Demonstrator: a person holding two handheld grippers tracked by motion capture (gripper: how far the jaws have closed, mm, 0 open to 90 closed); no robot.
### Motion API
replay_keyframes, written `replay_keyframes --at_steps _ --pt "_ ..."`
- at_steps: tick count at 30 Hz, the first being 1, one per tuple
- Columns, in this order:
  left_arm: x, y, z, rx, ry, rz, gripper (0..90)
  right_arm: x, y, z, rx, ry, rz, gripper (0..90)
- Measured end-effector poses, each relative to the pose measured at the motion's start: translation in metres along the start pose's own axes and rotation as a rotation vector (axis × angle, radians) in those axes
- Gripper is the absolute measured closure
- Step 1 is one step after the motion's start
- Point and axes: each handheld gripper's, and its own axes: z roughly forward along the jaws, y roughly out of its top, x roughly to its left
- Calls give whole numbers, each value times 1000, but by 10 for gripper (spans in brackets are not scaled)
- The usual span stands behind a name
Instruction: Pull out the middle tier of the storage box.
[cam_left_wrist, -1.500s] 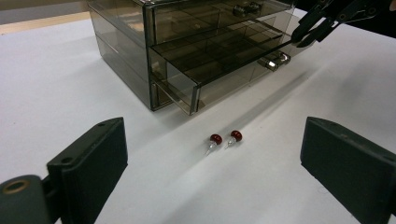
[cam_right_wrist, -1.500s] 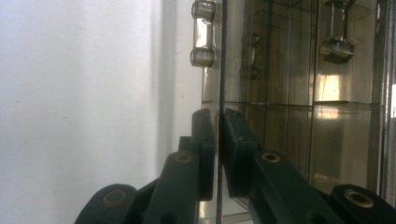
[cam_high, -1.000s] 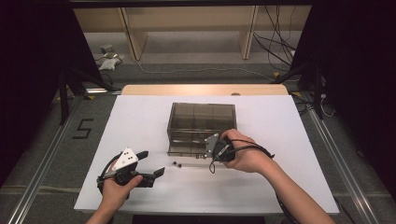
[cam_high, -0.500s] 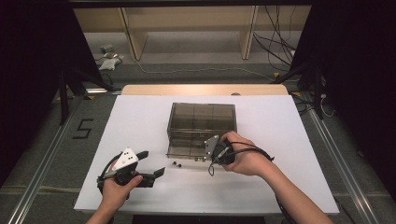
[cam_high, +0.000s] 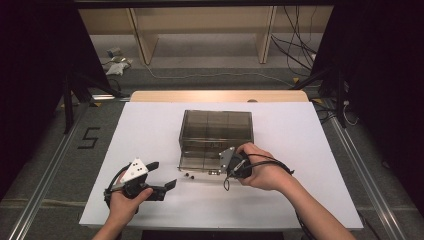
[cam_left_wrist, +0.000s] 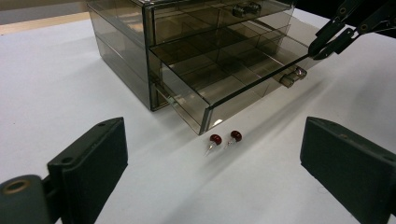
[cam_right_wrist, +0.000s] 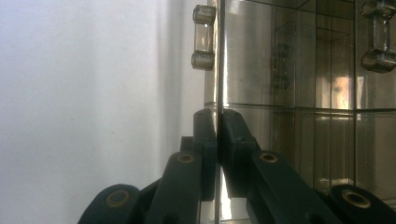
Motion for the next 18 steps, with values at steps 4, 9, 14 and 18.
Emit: replay_keyframes --at_steps 4,9,14,18 --pt "0 0 0 0 0 -1 73 1 0 0 -6 -7 -1 860" --pt "0 0 0 0 -1 0 73 3 0 0 -4 -1 0 859" --pt "0 0 0 0 0 0 74 3 -1 0 -11 -1 5 859" --pt "0 0 0 1 0 -1 73 2 -1 -1 -18 -6 3 850"
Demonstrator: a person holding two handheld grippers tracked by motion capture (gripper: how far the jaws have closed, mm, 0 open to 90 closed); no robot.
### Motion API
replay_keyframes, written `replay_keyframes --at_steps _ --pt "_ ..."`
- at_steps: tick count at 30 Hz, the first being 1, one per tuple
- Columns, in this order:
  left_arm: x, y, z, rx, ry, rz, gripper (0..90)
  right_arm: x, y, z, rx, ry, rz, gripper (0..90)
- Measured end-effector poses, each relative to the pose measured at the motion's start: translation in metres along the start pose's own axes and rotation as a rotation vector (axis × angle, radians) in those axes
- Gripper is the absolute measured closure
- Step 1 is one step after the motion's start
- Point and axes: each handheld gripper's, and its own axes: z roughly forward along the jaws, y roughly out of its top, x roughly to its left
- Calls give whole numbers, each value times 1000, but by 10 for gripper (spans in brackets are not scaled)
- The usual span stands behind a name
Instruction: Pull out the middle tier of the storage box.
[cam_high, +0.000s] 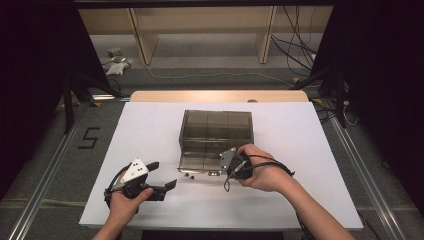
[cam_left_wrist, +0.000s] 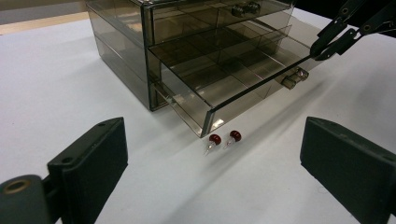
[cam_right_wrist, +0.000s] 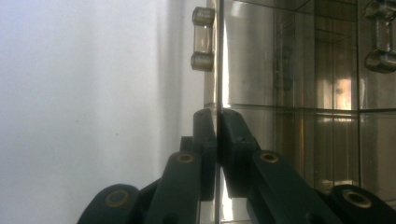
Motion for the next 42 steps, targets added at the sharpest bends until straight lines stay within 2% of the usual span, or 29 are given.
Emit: replay_keyframes --at_steps 1,7,8,10,14,15,18,24,31,35,42 --pt "0 0 0 1 0 0 73 0 0 -1 -20 0 14 832" --pt "0 0 0 1 -1 4 74 -1 -2 -4 -37 -20 47 712" --pt "0 0 0 0 -1 2 74 -2 -3 -4 -57 -31 45 677" --pt "0 0 0 2 -2 1 74 1 -6 -6 -100 -42 121 593" --pt "-1 0 0 7 -3 6 74 5 -14 -7 -193 -58 202 445" --pt "-1 0 0 8 -3 9 75 7 -17 -8 -217 -61 236 420" --pt "-1 0 0 6 -2 9 75 15 -26 -10 -287 -87 281 374" --pt "-3 0 -1 12 -6 13 75 29 -44 -16 -393 -131 382 332" --pt "-5 0 -1 13 -10 15 84 38 -65 -16 -485 -151 487 307" --pt "-5 0 0 14 -12 15 87 42 -73 -14 -528 -161 516 305" --pt "-5 -1 -1 18 -15 16 88 48 -84 -14 -553 -181 557 299"
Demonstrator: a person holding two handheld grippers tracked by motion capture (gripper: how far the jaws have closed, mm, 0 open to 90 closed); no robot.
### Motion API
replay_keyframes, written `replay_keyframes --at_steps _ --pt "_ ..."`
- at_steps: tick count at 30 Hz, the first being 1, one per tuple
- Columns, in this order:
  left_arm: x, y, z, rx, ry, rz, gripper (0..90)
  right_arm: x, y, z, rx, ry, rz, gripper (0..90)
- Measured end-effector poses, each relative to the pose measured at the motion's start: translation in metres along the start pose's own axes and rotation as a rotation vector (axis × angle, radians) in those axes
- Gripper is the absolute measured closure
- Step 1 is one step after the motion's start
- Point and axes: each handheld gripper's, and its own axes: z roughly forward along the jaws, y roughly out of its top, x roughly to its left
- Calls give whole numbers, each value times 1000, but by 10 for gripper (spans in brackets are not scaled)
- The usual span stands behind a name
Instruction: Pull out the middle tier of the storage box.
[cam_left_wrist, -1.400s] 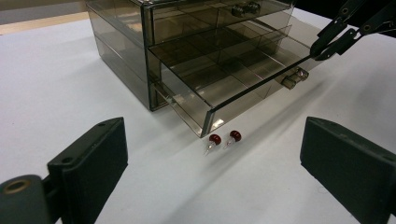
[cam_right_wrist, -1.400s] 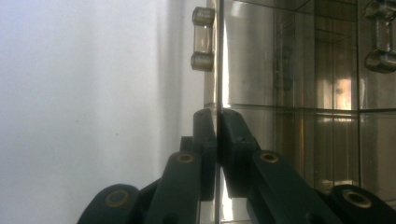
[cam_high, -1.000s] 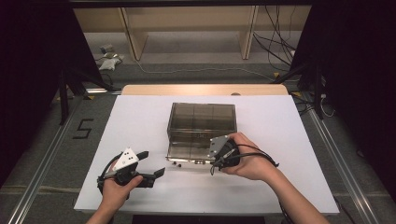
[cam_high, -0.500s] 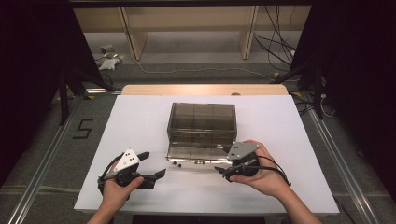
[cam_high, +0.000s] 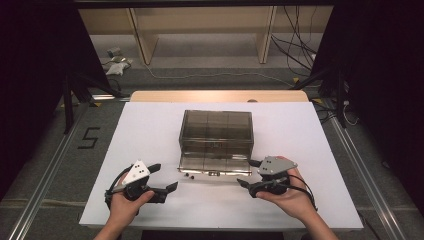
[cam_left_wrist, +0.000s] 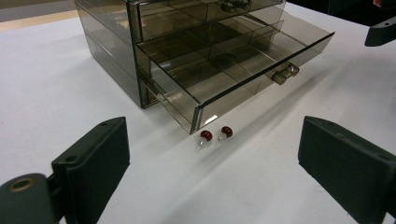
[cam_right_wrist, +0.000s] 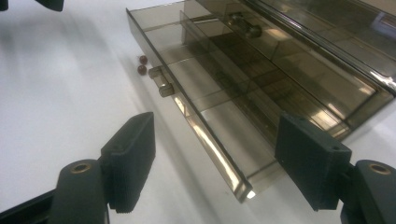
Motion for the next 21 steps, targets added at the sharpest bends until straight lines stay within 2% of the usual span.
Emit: replay_keyframes --at_steps 1,5,11,17,21 --pt "0 0 0 -1 1 -1 88 0 -3 -1 -14 -5 9 298" --pt "1 -1 0 -5 -2 -10 88 0 -12 -6 -9 -14 28 289" --pt "2 -1 -1 -6 0 -13 93 -5 -20 -15 -58 -46 89 289" --pt "1 -1 0 7 3 -9 98 -9 -22 -20 -72 -68 101 290" --pt "1 -1 0 8 5 -11 105 -10 -24 -20 -72 -68 108 291"
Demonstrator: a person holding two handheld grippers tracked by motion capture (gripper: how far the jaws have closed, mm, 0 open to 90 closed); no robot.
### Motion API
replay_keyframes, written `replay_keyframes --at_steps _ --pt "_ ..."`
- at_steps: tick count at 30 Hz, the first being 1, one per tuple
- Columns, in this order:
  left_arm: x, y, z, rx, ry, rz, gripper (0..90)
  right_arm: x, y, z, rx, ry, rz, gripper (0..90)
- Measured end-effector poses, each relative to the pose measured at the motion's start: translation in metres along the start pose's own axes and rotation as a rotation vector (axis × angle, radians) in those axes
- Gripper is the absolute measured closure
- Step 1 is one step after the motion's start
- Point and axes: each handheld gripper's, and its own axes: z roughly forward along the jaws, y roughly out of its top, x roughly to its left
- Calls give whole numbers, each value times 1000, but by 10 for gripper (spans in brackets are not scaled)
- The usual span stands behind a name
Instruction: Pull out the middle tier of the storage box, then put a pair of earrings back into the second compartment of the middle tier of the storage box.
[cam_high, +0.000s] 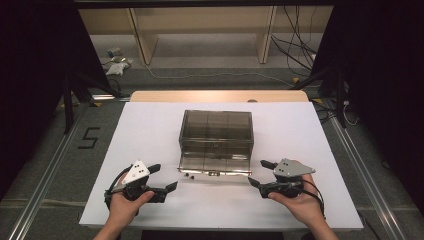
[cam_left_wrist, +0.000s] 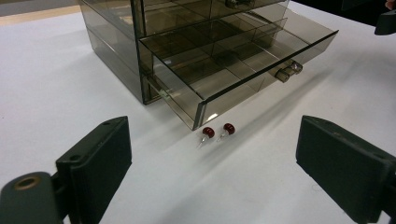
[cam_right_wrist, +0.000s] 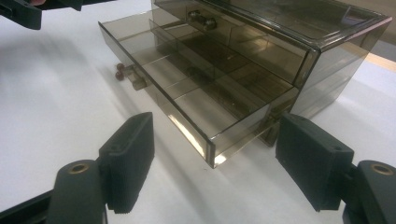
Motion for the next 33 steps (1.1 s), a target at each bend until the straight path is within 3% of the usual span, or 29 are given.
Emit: replay_keyframes --at_steps 8,12,15,19,22,26,28,33 --pt "-3 0 -3 8 -8 -16 164 -3 0 0 -8 -4 12 291" --pt "-13 2 -2 39 -20 29 209 -4 -1 0 -10 -9 18 291" --pt "-25 5 4 82 -38 53 296 -5 -2 -1 -13 -11 16 291" --pt "-43 4 14 160 -75 137 357 -8 -5 -3 -16 -13 33 291" --pt "-52 5 27 212 -65 198 362 -8 -3 -2 -16 -13 27 291" --pt "-56 7 42 258 -40 220 359 -7 -2 -1 -15 -13 21 291" --pt "-56 7 48 280 -4 249 360 -6 -1 -2 -19 -11 21 292" --pt "-57 7 58 299 0 263 361 -9 -2 -4 -21 -17 28 294"
